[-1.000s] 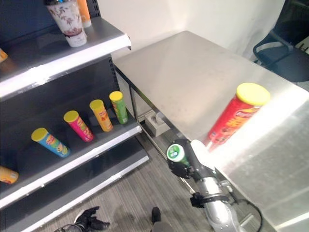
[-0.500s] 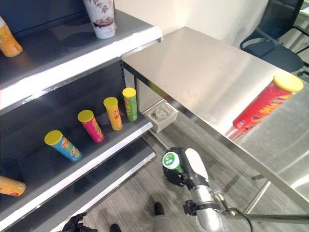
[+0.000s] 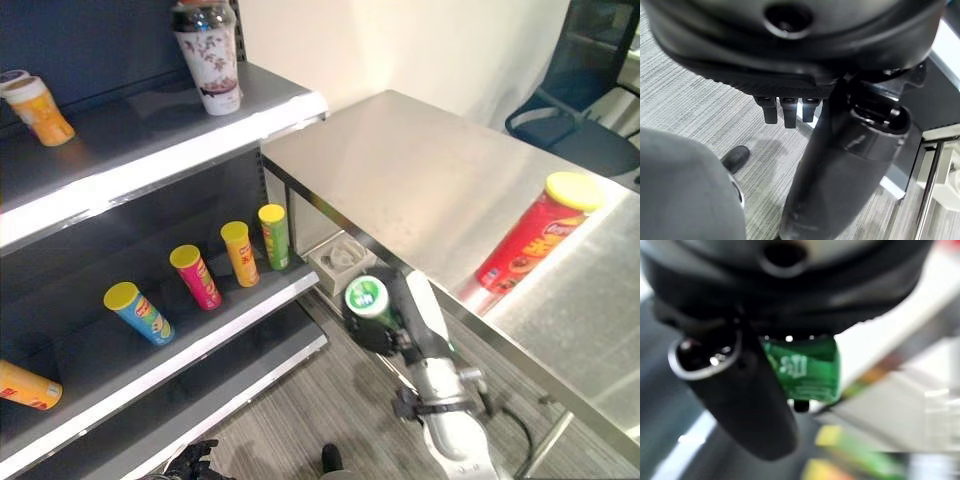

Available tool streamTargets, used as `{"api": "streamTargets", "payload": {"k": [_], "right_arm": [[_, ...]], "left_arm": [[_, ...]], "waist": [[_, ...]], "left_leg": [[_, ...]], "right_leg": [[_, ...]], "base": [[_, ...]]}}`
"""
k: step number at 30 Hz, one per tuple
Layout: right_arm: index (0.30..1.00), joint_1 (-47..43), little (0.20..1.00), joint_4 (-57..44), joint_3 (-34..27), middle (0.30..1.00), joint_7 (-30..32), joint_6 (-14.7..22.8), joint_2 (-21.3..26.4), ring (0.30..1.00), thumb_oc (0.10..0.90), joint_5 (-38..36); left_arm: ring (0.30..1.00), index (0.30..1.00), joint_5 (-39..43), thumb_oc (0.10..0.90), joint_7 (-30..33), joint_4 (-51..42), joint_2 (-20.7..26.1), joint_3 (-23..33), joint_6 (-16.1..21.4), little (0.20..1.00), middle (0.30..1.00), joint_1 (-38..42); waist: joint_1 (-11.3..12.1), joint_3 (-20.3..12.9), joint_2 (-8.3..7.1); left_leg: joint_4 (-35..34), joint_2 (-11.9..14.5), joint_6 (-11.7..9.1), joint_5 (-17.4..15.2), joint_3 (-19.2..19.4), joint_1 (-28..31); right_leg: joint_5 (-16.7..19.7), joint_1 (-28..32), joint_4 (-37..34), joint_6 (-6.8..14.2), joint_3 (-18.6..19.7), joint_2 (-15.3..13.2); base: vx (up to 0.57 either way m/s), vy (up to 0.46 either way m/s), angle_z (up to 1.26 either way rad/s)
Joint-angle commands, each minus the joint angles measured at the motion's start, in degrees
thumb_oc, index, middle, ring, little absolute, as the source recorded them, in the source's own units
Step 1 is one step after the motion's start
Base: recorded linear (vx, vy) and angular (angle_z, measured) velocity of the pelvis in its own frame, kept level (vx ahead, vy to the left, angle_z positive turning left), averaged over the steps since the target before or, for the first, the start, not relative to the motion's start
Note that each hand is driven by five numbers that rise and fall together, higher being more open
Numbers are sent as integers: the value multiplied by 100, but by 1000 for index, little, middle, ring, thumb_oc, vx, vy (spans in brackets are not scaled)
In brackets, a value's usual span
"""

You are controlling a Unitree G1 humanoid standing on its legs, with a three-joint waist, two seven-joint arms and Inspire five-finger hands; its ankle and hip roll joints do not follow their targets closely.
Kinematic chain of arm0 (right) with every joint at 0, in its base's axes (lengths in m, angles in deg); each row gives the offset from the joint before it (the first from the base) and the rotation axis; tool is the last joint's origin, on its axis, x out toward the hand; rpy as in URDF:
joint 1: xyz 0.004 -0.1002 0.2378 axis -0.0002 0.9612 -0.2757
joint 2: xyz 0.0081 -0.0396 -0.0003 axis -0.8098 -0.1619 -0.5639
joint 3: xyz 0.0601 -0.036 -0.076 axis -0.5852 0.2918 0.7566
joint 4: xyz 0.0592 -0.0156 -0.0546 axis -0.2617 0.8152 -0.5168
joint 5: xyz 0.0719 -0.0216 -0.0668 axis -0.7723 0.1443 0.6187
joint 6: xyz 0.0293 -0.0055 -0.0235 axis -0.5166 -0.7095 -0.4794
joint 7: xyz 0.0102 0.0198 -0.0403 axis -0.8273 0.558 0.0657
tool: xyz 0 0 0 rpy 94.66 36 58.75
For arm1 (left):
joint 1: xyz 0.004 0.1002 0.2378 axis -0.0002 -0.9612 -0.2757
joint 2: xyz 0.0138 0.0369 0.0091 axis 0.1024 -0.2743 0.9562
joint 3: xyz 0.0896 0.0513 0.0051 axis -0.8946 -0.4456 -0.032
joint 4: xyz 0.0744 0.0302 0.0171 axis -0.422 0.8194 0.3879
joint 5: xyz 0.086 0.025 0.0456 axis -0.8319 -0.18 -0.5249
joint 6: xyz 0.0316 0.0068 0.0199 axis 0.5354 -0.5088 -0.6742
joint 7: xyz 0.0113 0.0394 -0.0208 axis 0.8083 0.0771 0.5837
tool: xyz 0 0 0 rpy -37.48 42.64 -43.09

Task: Put the goods on the table back onto the shelves and tidy them up.

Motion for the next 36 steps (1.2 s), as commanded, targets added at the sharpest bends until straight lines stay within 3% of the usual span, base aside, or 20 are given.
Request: {"api": "streamTargets", "payload": {"k": [1, 10, 14, 19, 25, 36], "right_arm": [[300, -659, 300, -771, -279, 300, 62, 757, -140, 300, 400, -555], [300, -2556, 300, -202, 93, 300, 523, 398, 42, 300, 400, -439], [300, -3477, 300, 568, 391, 300, 805, 110, 69, 300, 400, -314], [300, -4519, 300, 1810, 882, 300, 848, -157, 142, 300, 400, -795], [300, -5637, 300, 2910, 1298, 300, 780, -268, 186, 300, 400, -1467], [300, -7016, 300, 3928, 1759, 300, 725, -294, -91, 300, 400, -2441]], "left_arm": [[900, 900, -219, 800, 21, 77, 415, -84, 28, 900, 900, 207], [900, 900, 508, 800, 88, 128, 452, 132, -105, 900, 900, -1], [900, 900, 767, 800, 116, 223, 465, 179, -149, 900, 900, -76], [900, 900, 840, 800, 34, 251, 512, -18, -140, 900, 900, -93], [900, 900, 766, 800, -84, 223, 646, -337, -94, 900, 900, -57], [900, 900, 667, 800, -156, 291, 812, -560, -127, 900, 900, 57]], "waist": [[226, -14, -357], [722, -77, -427], [923, -76, -448], [1084, -76, -468], [1170, -111, -473], [1193, -198, -550]], "left_leg": [[58, 119, -82, -367, -66, 222], [58, -33, 20, -460, -320, 195], [58, -154, 91, -498, -445, 179], [58, -312, 170, -544, -540, 180], [58, -441, 200, -566, -572, 155], [58, -503, 183, -586, -545, 108]], "right_leg": [[-520, 441, 219, 393, -92, -424], [-501, 588, 192, 419, -290, -590], [-488, 612, 296, 453, -358, -698], [-370, 614, 397, 513, -414, -847], [-147, 600, 416, 570, -436, -966], [96, 561, 345, 617, -436, -1026]], "base": [[17, 6, 14], [24, 25, 19], [15, 42, 16], [22, 56, 10], [24, 54, 4], [8, 13, 1]]}}
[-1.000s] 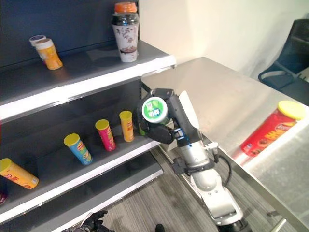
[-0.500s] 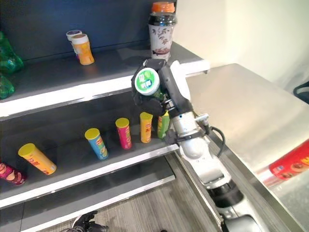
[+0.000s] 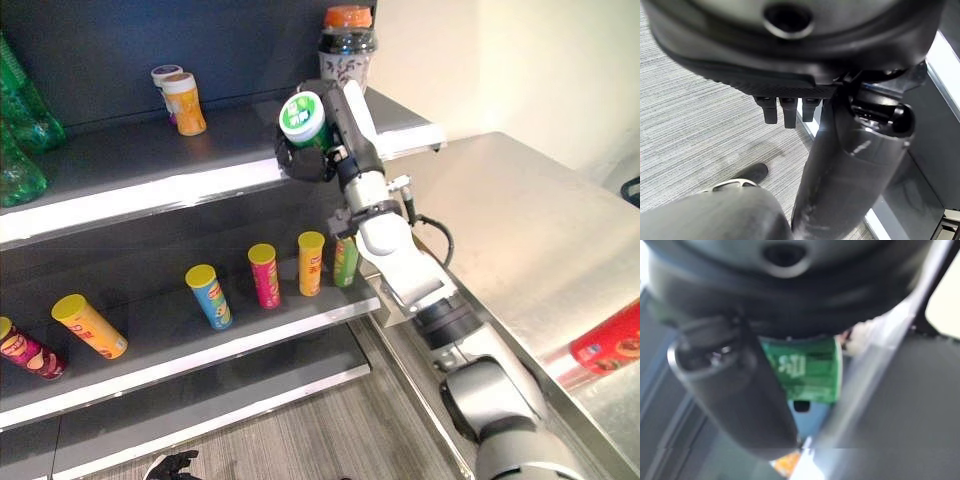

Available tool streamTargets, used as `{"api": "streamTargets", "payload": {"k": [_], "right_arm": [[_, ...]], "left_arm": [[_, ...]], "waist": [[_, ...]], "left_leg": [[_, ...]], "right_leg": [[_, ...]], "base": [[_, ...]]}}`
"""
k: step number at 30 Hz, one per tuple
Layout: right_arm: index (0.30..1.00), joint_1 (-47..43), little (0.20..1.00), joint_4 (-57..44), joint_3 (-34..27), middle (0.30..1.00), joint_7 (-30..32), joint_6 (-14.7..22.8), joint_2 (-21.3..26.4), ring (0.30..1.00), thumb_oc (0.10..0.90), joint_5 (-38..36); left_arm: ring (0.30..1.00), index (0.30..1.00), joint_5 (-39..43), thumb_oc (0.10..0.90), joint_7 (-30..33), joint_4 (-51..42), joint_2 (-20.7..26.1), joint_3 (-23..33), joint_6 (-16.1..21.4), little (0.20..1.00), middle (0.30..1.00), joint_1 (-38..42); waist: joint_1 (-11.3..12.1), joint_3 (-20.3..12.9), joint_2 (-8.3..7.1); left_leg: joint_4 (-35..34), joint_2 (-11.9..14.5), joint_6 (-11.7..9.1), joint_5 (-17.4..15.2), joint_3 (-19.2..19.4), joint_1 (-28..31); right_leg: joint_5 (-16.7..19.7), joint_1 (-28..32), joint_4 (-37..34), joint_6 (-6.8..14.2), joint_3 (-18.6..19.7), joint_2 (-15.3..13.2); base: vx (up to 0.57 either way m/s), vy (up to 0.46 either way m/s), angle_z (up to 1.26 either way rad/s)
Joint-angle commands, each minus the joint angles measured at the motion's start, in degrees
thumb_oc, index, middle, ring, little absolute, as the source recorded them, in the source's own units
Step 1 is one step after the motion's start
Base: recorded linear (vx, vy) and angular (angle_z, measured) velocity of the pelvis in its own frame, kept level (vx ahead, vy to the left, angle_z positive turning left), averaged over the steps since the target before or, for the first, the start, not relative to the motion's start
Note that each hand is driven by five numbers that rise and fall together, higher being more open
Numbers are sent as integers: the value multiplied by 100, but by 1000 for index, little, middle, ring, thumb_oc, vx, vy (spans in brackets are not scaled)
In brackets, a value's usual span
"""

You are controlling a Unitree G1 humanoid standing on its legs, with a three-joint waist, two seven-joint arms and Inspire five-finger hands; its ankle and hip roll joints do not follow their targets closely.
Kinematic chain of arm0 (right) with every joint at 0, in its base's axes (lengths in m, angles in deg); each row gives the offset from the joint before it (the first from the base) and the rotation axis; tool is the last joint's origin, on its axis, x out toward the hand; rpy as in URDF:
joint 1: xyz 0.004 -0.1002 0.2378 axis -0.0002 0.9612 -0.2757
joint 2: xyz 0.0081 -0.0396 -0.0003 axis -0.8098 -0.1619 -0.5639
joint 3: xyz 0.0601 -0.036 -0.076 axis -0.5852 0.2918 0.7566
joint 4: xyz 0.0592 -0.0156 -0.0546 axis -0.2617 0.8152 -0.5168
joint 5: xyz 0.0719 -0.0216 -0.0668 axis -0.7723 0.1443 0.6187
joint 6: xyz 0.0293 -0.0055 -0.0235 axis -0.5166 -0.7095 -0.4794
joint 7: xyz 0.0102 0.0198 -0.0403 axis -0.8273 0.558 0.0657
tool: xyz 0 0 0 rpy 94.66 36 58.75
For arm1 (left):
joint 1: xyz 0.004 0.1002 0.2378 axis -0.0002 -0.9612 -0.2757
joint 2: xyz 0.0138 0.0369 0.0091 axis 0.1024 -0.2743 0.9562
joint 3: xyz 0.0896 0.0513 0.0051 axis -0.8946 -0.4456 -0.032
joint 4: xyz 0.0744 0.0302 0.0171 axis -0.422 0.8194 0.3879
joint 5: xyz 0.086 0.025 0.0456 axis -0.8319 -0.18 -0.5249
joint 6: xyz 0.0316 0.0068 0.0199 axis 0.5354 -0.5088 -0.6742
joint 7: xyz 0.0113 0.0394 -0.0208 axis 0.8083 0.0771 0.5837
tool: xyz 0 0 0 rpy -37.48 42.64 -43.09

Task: Put the goods on the table back onto the shelves and tidy them up.

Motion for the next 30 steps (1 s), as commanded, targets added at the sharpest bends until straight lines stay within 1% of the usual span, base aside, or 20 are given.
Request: {"api": "streamTargets", "payload": {"k": [1, 4, 7, 8, 9, 12, 15, 18, 25, 28, 30], "right_arm": [[300, -1451, 300, 434, -34, 300, 63, 307, -267, 300, 400, -516], [300, -1572, 300, 748, 144, 300, -31, 266, -467, 300, 400, -800], [300, -1627, 300, 1110, 278, 300, -177, 205, -665, 300, 400, -1267], [300, -1634, 300, 1117, 281, 300, -180, 209, -666, 300, 400, -1271], [300, -1775, 300, 1413, 391, 300, -253, 178, -792, 300, 400, -1568], [300, -1959, 300, 1856, 496, 300, -347, 129, -942, 300, 400, -2065], [300, -2158, 300, 2146, 598, 300, -393, 81, -1043, 300, 400, -2341], [300, -2241, 300, 2277, 670, 300, -410, 30, -1120, 300, 400, -2418], [300, -2286, 300, 2611, 711, 300, -401, -62, -1379, 300, 400, -2307], [300, -2331, 300, 2864, 678, 300, -400, -92, -1503, 300, 400, -2257], [300, -2395, 300, 3204, 619, 300, -384, -128, -1593, 300, 400, -2174]], "left_arm": [[900, 900, -181, 800, -46, 267, 363, -358, 44, 900, 900, 173], [900, 900, -167, 800, -83, 262, 362, -361, 31, 900, 900, 171], [900, 900, -206, 800, -109, 234, 369, -423, 20, 900, 900, 214], [900, 900, -207, 800, -109, 234, 368, -421, 20, 900, 900, 216], [900, 900, -228, 800, -131, 224, 380, -472, 19, 900, 900, 253], [900, 900, -173, 800, -180, 215, 402, -489, 15, 900, 900, 278], [900, 900, -95, 800, -198, 213, 426, -482, -6, 900, 900, 318], [900, 900, -44, 800, -207, 204, 434, -481, -17, 900, 900, 347], [900, 900, -37, 800, -207, 182, 432, -544, -27, 900, 900, 419], [900, 900, 1, 800, -201, 154, 431, -564, -8, 900, 900, 451], [900, 900, 55, 800, -202, 161, 434, -574, 16, 900, 900, 484]], "waist": [[240, 5, -421], [258, 2, -428], [279, -16, -430], [278, -15, -429], [288, -22, -434], [315, -33, -447], [333, -27, -458], [351, -26, -463], [414, -14, -451], [463, -5, -456], [517, -7, -470]], "left_leg": [[29, -197, 49, -563, 70, 211], [29, -197, 41, -571, 81, 244], [29, -186, 25, -572, 80, 267], [29, -186, 25, -572, 80, 268], [29, -177, 10, -560, 86, 271], [29, -162, -7, -549, 81, 261], [29, -160, -16, -545, 71, 262], [29, -152, -19, -543, 64, 254], [29, -154, -8, -538, 7, 239], [29, -161, -5, -532, -15, 218], [29, -174, 0, -526, -47, 181]], "right_leg": [[132, 255, 468, 517, 164, -652], [111, 288, 446, 513, 147, -643], [103, 314, 418, 512, 120, -633], [103, 315, 418, 511, 120, -632], [102, 332, 402, 512, 97, -627], [112, 332, 390, 518, 77, -615], [125, 335, 391, 510, 74, -612], [146, 342, 391, 509, 62, -614], [178, 359, 399, 511, 36, -611], [207, 371, 386, 514, 32, -617], [262, 362, 390, 518, 18, -624]], "base": [[10, -3, -4], [9, -6, -6], [8, -5, -3], [0, 0, 0], [0, 0, 0], [-2, -6, -3], [-2, -3, -1], [0, 0, 0], [0, 0, 0], [0, 0, 0], [0, 0, 0]]}}
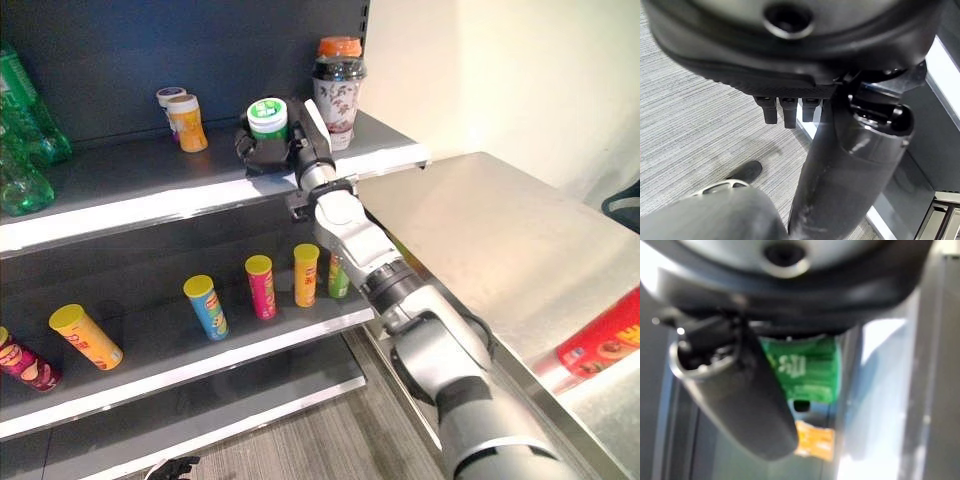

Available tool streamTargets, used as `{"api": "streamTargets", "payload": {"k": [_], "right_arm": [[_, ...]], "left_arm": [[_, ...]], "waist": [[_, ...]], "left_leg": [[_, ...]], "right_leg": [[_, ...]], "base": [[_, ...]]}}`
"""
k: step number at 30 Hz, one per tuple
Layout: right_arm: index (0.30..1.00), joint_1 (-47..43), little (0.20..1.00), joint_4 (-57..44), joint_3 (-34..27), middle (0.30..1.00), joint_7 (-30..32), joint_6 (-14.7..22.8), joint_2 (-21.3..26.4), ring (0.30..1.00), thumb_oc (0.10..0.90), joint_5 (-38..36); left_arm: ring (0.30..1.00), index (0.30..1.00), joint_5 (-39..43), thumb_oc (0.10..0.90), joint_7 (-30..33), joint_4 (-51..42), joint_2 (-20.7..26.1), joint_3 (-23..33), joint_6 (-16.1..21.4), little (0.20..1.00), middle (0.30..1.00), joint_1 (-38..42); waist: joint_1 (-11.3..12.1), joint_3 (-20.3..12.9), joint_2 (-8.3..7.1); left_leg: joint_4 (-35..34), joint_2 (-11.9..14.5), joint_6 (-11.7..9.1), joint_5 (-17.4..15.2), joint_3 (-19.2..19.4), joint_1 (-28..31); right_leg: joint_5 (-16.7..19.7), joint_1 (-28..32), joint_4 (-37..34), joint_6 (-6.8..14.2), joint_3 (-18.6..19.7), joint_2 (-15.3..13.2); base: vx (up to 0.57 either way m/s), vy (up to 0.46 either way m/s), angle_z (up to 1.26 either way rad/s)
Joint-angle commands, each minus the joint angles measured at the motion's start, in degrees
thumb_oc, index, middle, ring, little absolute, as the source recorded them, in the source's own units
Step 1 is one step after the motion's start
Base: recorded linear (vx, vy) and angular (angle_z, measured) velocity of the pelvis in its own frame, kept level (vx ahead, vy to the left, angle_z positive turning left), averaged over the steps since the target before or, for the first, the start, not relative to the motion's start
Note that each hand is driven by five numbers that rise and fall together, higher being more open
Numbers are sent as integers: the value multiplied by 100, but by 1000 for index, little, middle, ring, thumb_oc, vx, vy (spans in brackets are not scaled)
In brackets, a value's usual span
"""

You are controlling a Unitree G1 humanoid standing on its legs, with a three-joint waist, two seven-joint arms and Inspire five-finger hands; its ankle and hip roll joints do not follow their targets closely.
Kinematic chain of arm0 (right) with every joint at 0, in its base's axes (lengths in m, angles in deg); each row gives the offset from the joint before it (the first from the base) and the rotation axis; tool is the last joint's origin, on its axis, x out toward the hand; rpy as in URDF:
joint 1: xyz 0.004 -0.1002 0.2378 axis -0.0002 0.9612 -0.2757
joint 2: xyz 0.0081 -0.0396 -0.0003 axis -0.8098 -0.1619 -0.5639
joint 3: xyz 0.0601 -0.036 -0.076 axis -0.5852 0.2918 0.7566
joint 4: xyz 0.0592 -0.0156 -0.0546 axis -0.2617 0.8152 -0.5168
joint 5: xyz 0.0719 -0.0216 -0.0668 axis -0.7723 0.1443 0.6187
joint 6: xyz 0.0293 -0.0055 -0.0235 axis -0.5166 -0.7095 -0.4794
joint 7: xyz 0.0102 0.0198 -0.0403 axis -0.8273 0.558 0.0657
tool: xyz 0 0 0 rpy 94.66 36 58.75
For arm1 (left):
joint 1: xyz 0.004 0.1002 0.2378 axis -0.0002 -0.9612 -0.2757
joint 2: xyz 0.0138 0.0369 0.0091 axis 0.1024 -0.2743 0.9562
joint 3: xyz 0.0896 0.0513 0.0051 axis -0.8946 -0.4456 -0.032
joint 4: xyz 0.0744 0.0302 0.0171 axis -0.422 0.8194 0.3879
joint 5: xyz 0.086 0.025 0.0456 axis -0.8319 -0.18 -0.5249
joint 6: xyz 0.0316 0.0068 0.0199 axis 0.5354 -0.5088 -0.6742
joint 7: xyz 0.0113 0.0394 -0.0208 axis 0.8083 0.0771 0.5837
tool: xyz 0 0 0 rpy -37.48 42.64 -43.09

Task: Put the goods on the table back onto the shelves and tidy them up.

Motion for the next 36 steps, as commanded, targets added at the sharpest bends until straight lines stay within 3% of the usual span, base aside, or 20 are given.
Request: {"api": "streamTargets", "payload": {"k": [1, 15, 22, 36], "right_arm": [[300, -1044, 300, 843, -31, 300, -120, 24, -308, 300, 400, -2], [300, -1437, 300, 1962, -206, 300, -65, -48, -636, 300, 400, 541], [300, -1340, 300, 1498, -214, 300, -56, -70, -668, 300, 400, 649], [300, -689, 300, 206, -16, 300, -197, -61, -759, 300, 400, 616]], "left_arm": [[900, 900, 135, 800, -54, 163, 308, -324, 90, 900, 900, 469], [900, 900, 255, 800, 2, 290, 360, -330, 237, 900, 900, 486], [900, 900, -51, 800, -47, 284, 461, -184, 148, 900, 900, 255], [900, 900, -101, 800, -38, 133, 503, -11, 77, 900, 900, 236]], "waist": [[438, 371, -438], [645, 439, -571], [668, 484, -615], [574, 577, -565]], "left_leg": [[32, -205, 17, -533, -125, 117], [32, -270, 86, -487, -319, -39], [32, -322, 112, -510, -340, -47], [32, -409, 199, -588, -316, 55]], "right_leg": [[203, 309, 497, 535, -35, -670], [533, 226, 712, 557, -22, -689], [711, 205, 785, 586, -6, -715], [769, 59, 1117, 590, 105, -748]], "base": [[-3, 8, 4], [0, 5, 4], [0, 0, 0], [-13, 17, 0]]}}
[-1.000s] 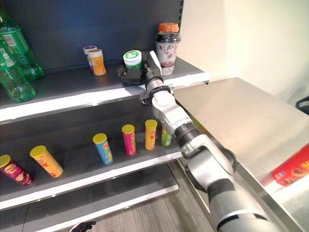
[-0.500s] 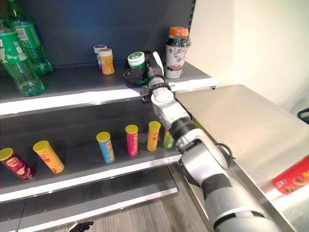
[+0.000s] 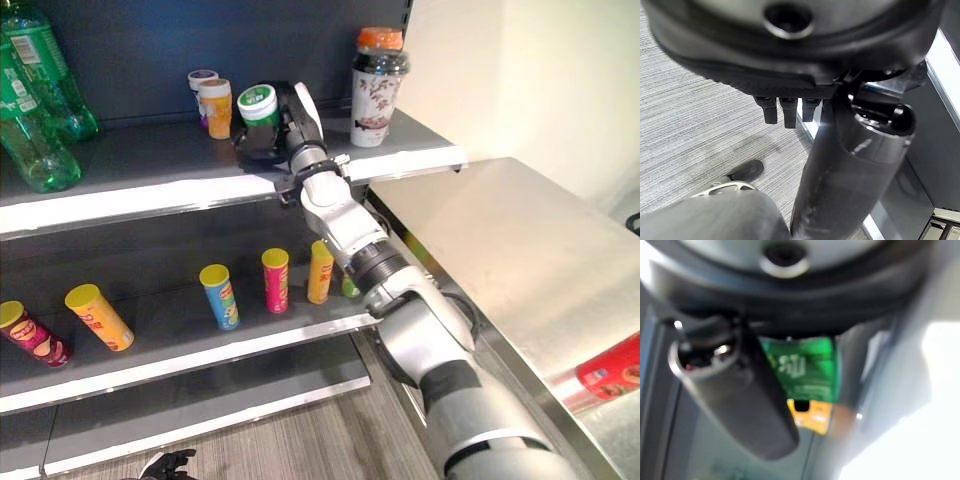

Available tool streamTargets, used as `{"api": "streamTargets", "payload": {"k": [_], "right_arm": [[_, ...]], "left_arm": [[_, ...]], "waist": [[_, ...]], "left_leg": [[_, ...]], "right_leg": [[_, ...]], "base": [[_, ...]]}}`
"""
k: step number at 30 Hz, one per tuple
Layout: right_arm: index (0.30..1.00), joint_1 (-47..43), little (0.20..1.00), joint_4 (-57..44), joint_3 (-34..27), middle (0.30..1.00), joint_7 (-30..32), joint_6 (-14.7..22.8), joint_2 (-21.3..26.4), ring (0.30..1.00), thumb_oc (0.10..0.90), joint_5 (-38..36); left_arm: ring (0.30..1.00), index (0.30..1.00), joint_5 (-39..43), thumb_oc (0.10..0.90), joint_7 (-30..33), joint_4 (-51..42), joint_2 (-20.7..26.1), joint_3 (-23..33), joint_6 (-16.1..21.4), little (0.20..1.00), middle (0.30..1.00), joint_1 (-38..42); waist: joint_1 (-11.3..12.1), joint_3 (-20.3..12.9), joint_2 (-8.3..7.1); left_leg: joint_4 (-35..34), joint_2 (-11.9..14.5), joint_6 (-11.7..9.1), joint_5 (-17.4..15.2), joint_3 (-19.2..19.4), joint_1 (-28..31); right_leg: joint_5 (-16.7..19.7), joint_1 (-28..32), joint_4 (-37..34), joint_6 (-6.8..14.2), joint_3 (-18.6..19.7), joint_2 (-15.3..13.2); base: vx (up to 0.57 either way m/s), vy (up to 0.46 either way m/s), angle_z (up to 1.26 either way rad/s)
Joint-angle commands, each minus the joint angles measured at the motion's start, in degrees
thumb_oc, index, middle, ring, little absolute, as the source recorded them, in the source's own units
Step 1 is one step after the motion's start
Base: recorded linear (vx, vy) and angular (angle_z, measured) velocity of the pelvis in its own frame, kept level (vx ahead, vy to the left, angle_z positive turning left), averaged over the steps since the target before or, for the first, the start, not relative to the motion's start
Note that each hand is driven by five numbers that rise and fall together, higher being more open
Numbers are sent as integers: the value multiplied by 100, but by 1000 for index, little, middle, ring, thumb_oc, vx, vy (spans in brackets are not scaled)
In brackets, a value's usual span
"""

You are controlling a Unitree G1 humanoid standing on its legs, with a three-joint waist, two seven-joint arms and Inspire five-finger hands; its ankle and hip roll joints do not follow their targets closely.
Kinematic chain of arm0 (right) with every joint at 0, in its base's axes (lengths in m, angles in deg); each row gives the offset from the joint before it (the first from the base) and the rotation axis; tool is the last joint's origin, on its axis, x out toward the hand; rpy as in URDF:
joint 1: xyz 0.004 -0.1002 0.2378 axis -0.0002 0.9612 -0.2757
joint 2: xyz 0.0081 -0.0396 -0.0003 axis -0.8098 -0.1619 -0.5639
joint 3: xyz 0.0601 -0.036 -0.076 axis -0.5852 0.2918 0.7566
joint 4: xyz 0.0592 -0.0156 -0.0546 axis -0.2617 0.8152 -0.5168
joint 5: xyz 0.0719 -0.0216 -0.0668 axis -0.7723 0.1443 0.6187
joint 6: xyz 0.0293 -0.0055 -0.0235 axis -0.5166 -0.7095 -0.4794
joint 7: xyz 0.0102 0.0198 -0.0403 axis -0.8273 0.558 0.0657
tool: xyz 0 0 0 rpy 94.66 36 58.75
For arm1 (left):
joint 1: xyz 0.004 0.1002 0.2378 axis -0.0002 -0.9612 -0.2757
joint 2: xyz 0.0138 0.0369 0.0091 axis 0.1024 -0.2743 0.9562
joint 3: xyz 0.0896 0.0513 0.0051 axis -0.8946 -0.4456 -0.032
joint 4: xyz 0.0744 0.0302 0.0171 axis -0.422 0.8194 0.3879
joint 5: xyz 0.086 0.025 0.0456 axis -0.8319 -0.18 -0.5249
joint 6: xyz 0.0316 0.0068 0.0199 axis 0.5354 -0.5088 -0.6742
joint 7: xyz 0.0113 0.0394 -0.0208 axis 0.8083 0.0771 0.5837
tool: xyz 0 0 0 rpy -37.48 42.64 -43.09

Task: Put the goods on the table back onto the shelves and tidy them up.

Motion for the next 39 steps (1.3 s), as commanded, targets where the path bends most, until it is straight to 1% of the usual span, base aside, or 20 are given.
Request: {"api": "streamTargets", "payload": {"k": [1, 16, 21, 31, 39], "right_arm": [[300, -12, 300, -380, 93, 300, -230, 169, -402, 300, 400, -42], [300, 206, 300, -503, 171, 300, -321, 164, -497, 300, 400, 47], [300, 290, 300, -509, 182, 300, -360, 133, -556, 300, 400, 176], [300, 305, 300, -525, 218, 300, -369, 109, -718, 300, 400, 258], [300, 278, 300, -249, 160, 300, -334, 90, -847, 300, 400, 345]], "left_arm": [[900, 900, -216, 800, -40, 114, 404, -60, -72, 900, 900, 160], [900, 900, -187, 800, -71, 5, 382, -45, -57, 900, 900, 85], [900, 900, -150, 800, -71, -25, 393, 5, -59, 900, 900, 57], [900, 900, -2, 800, -54, 25, 386, 155, -74, 900, 900, -7], [900, 900, 116, 800, -67, 24, 364, 185, -68, 900, 900, -27]], "waist": [[389, 402, -324], [390, 479, -312], [414, 495, -312], [489, 500, -364], [550, 505, -384]], "left_leg": [[39, -295, 177, -564, -169, 217], [39, -330, 225, -583, -186, 244], [39, -347, 243, -577, -222, 221], [39, -359, 253, -565, -290, 190], [39, -334, 239, -541, -317, 154]], "right_leg": [[806, 185, 1010, 492, 213, -606], [917, 95, 1128, 510, 246, -624], [978, 69, 1175, 522, 255, -628], [1050, 74, 1212, 523, 215, -621], [1073, 89, 1183, 531, 169, -608]], "base": [[-32, 39, 1], [-1, 2, 0], [0, 0, 0], [0, 0, 0], [0, 0, 0]]}}
